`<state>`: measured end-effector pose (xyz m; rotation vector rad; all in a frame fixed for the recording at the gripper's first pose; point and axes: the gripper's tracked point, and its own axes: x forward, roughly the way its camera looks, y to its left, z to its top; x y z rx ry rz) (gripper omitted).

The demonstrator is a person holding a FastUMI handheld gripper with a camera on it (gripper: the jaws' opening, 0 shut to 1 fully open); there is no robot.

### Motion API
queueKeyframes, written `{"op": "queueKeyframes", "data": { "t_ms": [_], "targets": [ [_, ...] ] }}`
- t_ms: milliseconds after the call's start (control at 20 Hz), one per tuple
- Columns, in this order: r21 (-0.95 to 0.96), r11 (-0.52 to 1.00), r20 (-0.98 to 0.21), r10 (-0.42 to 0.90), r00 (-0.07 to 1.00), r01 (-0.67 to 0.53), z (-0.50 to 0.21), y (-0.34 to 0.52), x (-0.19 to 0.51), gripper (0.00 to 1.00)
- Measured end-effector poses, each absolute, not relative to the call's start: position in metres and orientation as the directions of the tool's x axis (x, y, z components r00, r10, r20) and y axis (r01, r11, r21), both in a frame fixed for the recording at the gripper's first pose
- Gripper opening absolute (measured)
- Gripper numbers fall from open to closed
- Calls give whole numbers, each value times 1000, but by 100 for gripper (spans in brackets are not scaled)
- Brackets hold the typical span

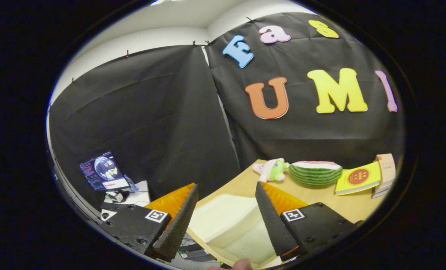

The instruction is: Open the storage box then place both shoes into the box .Put the left shoe in first, then the right shoe, with the right side of both shoes facing outward in a uniform manner.

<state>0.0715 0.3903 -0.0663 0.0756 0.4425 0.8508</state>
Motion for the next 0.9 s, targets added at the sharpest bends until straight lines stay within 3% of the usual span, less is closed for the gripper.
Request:
{"op": "queueKeyframes", "data": {
  "t_ms": [350, 500, 900],
  "targets": [
    [150, 795, -403, 592, 698, -588, -79, 280, 76, 97],
    [117, 844, -490, 507, 709, -523, -111, 227, 77, 97],
    [54, 914, -731, 310, 608, -401, -231, 135, 67, 98]
  ]
}}
